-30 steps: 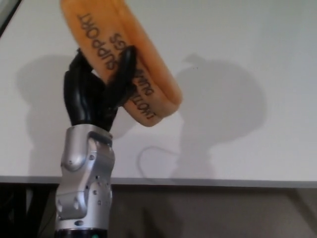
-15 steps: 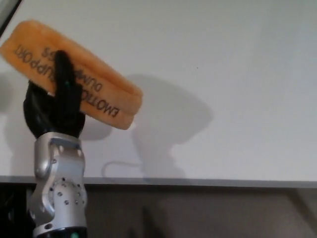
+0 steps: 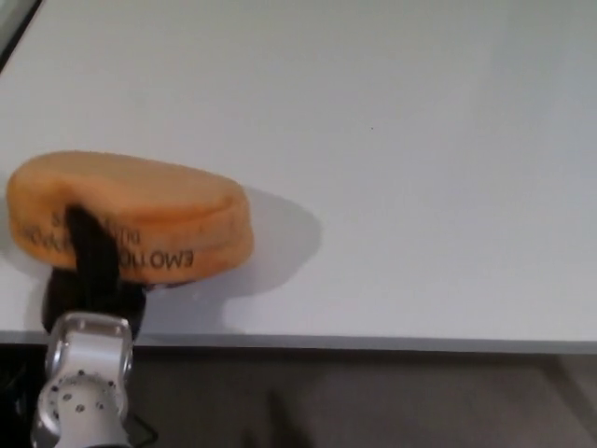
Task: A soft plate is kept in the center of the table close to the robot and the robot uses its left hand to pick up the plate, turns it upside down and places it back on the table
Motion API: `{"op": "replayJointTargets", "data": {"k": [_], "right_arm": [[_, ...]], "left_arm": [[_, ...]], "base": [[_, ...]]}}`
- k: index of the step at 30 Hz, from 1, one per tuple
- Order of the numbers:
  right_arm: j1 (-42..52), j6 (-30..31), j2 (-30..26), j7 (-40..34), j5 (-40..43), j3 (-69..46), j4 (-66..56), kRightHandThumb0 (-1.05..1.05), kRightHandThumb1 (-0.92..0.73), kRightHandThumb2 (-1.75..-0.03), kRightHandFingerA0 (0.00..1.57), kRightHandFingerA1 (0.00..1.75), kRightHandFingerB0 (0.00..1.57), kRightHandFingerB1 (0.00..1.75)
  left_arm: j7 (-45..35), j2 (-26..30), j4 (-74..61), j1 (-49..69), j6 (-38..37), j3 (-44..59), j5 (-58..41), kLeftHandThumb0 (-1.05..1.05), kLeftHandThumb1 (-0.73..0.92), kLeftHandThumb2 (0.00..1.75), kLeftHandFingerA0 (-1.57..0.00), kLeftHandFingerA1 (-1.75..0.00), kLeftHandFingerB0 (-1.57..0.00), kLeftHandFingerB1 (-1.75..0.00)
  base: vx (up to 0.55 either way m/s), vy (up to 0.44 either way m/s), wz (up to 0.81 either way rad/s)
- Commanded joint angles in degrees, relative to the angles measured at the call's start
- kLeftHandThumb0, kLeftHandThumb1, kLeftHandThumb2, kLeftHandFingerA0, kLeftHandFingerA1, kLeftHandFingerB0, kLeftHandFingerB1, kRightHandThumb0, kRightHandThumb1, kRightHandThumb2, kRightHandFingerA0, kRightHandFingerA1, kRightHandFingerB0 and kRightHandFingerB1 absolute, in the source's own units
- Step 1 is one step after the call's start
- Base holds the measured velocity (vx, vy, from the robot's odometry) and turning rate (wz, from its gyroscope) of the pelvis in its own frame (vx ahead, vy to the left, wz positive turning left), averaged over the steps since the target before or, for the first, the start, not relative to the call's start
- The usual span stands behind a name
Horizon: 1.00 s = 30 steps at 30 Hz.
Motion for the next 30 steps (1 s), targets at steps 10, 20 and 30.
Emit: {"op": "replayJointTargets", "data": {"k": [10,20,30], "right_arm": [[0.84,2.89,-2.71,0.06,-0.61,-0.45,-1.1,-0.87,-0.78,-1.11,0.1,0.48,0.0,0.09],[1.51,2.66,-2.36,0.14,-1.17,-0.06,-1.16,-0.97,-0.82,-1.1,0.14,0.49,0.0,0.0],[1.77,2.69,-2.7,0.59,-1.32,0.02,-1.22,-0.8,-0.92,-0.69,0.18,0.4,0.0,0.0]], "left_arm": [[7.77,1.95,9.04,6.73,17.03,0.38,-5.23,-0.46,0.63,0.99,-1.3,-1.45,-0.77,-1.08],[8.02,1.48,6.46,7.27,20.7,-4.72,-5.17,-0.39,0.77,0.64,-1.03,-1.75,-0.63,-1.51],[6.43,-0.05,5.19,4.8,24.77,-9.99,-6.02,-0.37,0.77,0.63,-0.98,-1.75,-0.6,-1.61]], "base": [[0.0,0.0,0.0],[0.0,0.0,0.0],[0.0,0.0,0.0]]}}
